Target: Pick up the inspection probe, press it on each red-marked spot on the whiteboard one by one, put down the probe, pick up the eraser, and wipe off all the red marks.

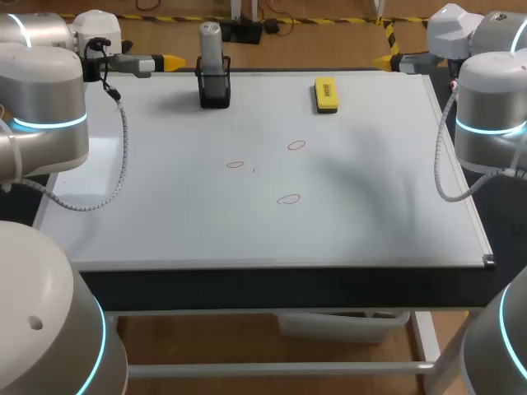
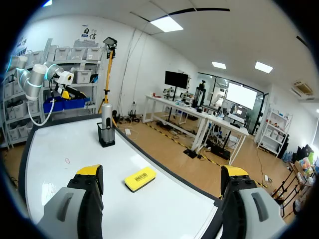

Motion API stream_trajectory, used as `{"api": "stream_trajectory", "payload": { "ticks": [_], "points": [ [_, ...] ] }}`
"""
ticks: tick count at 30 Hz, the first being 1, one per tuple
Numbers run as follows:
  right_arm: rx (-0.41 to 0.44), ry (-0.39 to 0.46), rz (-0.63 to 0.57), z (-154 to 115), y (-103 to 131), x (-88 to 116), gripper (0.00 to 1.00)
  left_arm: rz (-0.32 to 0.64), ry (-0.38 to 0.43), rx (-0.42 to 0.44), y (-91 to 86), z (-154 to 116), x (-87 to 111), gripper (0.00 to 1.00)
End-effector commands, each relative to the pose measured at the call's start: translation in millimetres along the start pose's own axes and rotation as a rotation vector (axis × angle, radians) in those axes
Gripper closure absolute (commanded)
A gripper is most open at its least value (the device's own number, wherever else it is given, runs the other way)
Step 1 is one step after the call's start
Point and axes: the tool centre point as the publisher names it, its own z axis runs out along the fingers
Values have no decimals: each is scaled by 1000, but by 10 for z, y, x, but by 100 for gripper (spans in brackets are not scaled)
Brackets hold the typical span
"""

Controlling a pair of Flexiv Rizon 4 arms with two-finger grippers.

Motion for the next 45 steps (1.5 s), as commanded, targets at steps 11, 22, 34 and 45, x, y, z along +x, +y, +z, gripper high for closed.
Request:
{"api": "stream_trajectory", "payload": {
  "ticks": [11, 22, 34, 45],
  "points": [
    [1, 2, 0, -3, 0, -5, 0, 0, 0, 1, 1, 1, 0, 0],
    [1, 2, 0, -3, 0, -5, 0, 81, 86, 44, 3, 75, -30, 0],
    [1, 2, 0, -3, 0, -5, 0, 222, 397, 121, 58, 341, -101, 0],
    [1, 2, 0, -3, 0, -5, 0, 272, 582, 189, 32, 598, -44, 0]
  ]
}}
